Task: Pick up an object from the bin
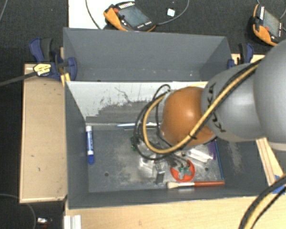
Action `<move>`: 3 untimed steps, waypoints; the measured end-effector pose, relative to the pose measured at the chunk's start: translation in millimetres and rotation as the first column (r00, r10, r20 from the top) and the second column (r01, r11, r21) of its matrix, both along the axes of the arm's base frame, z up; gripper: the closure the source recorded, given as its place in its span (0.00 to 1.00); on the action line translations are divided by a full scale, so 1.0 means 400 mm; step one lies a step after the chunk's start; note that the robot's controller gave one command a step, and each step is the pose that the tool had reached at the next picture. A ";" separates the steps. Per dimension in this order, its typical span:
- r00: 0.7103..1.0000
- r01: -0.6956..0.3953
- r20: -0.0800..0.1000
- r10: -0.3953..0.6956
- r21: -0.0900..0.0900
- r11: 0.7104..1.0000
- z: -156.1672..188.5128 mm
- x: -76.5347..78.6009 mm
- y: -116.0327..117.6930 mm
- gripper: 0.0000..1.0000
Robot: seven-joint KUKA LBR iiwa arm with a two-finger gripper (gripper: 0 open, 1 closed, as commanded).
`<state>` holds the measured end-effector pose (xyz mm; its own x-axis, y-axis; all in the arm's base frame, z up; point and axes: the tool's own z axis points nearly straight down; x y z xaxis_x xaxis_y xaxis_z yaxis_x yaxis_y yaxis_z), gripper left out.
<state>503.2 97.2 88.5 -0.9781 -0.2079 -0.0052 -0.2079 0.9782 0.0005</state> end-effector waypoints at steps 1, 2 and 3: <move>0.981 0.194 0.008 -0.194 0.003 0.981 0.068 -0.030 0.016 0.00; 1.000 0.004 -0.004 -0.004 0.001 1.000 0.030 0.124 0.084 0.00; 0.999 0.049 0.008 -0.049 0.002 0.999 -0.040 0.171 0.018 0.00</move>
Offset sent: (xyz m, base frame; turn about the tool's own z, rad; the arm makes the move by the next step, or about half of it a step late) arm 0.0484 0.0335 0.0115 0.0023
